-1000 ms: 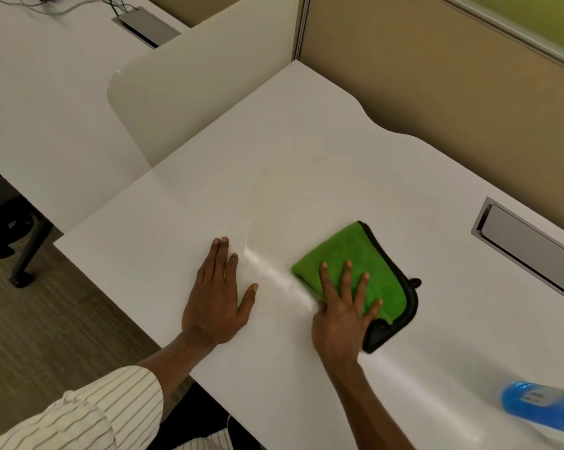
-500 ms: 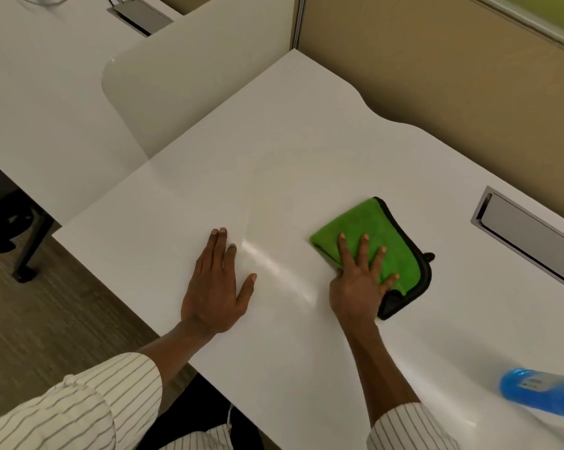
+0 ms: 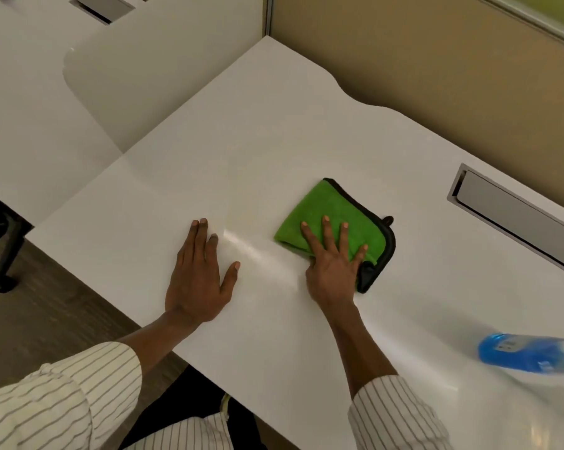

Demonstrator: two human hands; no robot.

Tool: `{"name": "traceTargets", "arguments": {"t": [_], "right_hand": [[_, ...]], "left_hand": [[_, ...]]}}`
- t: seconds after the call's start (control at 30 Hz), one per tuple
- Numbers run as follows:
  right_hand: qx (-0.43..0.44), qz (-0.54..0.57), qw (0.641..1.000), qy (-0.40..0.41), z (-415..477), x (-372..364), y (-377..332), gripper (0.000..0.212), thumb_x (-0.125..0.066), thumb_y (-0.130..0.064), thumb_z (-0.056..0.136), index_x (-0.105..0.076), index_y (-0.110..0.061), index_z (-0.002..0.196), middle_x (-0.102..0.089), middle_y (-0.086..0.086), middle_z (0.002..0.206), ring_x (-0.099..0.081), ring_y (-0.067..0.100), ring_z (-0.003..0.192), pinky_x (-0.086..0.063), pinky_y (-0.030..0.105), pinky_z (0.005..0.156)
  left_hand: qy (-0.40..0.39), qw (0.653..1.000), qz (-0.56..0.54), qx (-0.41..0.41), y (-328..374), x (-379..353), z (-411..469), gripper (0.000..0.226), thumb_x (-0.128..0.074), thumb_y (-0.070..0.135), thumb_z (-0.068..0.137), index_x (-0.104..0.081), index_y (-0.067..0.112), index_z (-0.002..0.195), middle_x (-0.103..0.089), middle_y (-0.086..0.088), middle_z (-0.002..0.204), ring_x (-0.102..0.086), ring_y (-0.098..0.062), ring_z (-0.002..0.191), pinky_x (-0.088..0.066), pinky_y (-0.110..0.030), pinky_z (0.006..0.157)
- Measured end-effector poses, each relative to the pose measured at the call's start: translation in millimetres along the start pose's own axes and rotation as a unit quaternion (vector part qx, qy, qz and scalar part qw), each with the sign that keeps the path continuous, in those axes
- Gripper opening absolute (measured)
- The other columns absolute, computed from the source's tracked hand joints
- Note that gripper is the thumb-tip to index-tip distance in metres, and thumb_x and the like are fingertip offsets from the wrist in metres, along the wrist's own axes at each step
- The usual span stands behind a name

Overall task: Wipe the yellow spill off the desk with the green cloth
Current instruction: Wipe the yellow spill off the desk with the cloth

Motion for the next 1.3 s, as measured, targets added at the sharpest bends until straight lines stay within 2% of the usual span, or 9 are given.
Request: {"name": "traceTargets", "arguments": {"t": [0.13,0.3,0.43,0.53,0.63,0.73,0.93,1.07,1.3], "right_hand": [[-0.083,0.007,0.997,0.001,1.5,6.5,24.0,0.086,-0.049,-0.008,0.093,-0.019,-0.049,0.163,-0.008,-0.001,0.178,0.004,0.038,0.163,-0.005,0.083,0.118],[-0.119,0.005,0.993,0.026,-76.7,-8.4,19.9,0.093,-0.055,-0.004,0.088,-0.019,-0.044,0.164,-0.007,0.002,0.178,0.003,0.042,0.163,-0.006,0.084,0.116],[-0.082,-0.003,0.996,0.04,-146.5,-25.5,16.9,0.1,-0.061,-0.002,0.081,-0.023,-0.043,0.164,-0.012,0.003,0.177,0.0,0.04,0.163,-0.011,0.084,0.116],[-0.089,-0.013,0.996,0.021,-156.4,-20.7,25.5,0.098,-0.06,-0.005,0.084,-0.021,-0.045,0.164,-0.012,0.001,0.177,-0.002,0.04,0.163,-0.014,0.084,0.116],[-0.154,-0.018,0.988,0.003,-126.1,-6.4,50.2,0.092,-0.053,-0.008,0.091,-0.013,-0.047,0.164,-0.003,0.001,0.178,0.005,0.04,0.163,-0.014,0.085,0.115],[-0.208,0.025,0.978,-0.013,-88.9,11.5,74.6,0.085,-0.05,-0.01,0.096,-0.016,-0.048,0.164,-0.001,0.0,0.178,0.009,0.04,0.162,-0.01,0.086,0.114],[-0.159,0.025,0.987,-0.029,-132.9,0.2,58.4,0.088,-0.051,-0.009,0.094,-0.014,-0.049,0.163,0.004,-0.002,0.178,0.012,0.04,0.162,-0.006,0.084,0.117],[-0.157,0.011,0.987,-0.01,-187.7,-14.4,62.1,0.097,-0.054,-0.006,0.087,-0.013,-0.051,0.163,0.0,-0.004,0.178,0.007,0.038,0.163,-0.014,0.083,0.116],[-0.243,0.034,0.968,-0.05,-102.6,22.0,118.8,0.082,-0.048,-0.012,0.1,-0.012,-0.051,0.163,0.003,-0.002,0.178,0.01,0.042,0.162,-0.013,0.088,0.112]], "left_hand": [[-0.024,1.0,0.002,0.013,7.7,6.5,0.0,0.084,-0.037,0.058,0.107,-0.043,-0.007,0.159,-0.022,-0.026,0.179,-0.017,-0.038,0.17,-0.035,-0.055,0.131],[-0.072,0.997,0.033,0.025,28.7,15.3,-4.1,0.082,-0.028,0.051,0.107,-0.039,-0.012,0.159,-0.021,-0.033,0.177,-0.018,-0.045,0.168,-0.033,-0.059,0.132],[-0.09,0.99,0.033,-0.103,69.8,10.6,-22.6,0.078,-0.047,0.049,0.107,-0.041,-0.007,0.161,-0.022,-0.03,0.177,-0.024,-0.043,0.167,-0.029,-0.055,0.134],[-0.106,0.977,0.04,-0.182,97.4,2.9,-38.3,0.073,-0.041,0.048,0.107,-0.049,-0.005,0.157,-0.028,-0.029,0.176,-0.029,-0.042,0.165,-0.034,-0.054,0.132],[-0.115,0.977,0.041,-0.176,104.6,0.1,-46.8,0.075,-0.036,0.05,0.108,-0.051,-0.006,0.156,-0.03,-0.029,0.175,-0.03,-0.041,0.165,-0.036,-0.054,0.131],[-0.107,0.975,0.062,-0.183,102.8,-2.4,-48.5,0.077,-0.036,0.053,0.108,-0.053,-0.006,0.154,-0.034,-0.03,0.173,-0.033,-0.041,0.164,-0.037,-0.053,0.13],[-0.115,0.973,0.069,-0.186,102.4,-4.6,-46.1,0.08,-0.034,0.055,0.106,-0.053,-0.005,0.155,-0.032,-0.028,0.175,-0.032,-0.041,0.164,-0.038,-0.053,0.129],[-0.118,0.975,0.059,-0.177,103.4,-5.0,-47.1,0.08,-0.033,0.056,0.106,-0.052,-0.005,0.156,-0.03,-0.027,0.176,-0.031,-0.04,0.165,-0.036,-0.052,0.13],[-0.129,0.975,0.06,-0.17,109.1,1.9,-48.5,0.083,-0.028,0.056,0.106,-0.051,-0.005,0.156,-0.027,-0.027,0.177,-0.026,-0.04,0.167,-0.032,-0.052,0.133]]}}
Point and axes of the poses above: each hand's wrist, its own z-axis towards the middle knuckle, its own x-axis out of the back of the hand, y = z × x, the point moved 1 cm from there along z, towards the middle knuckle
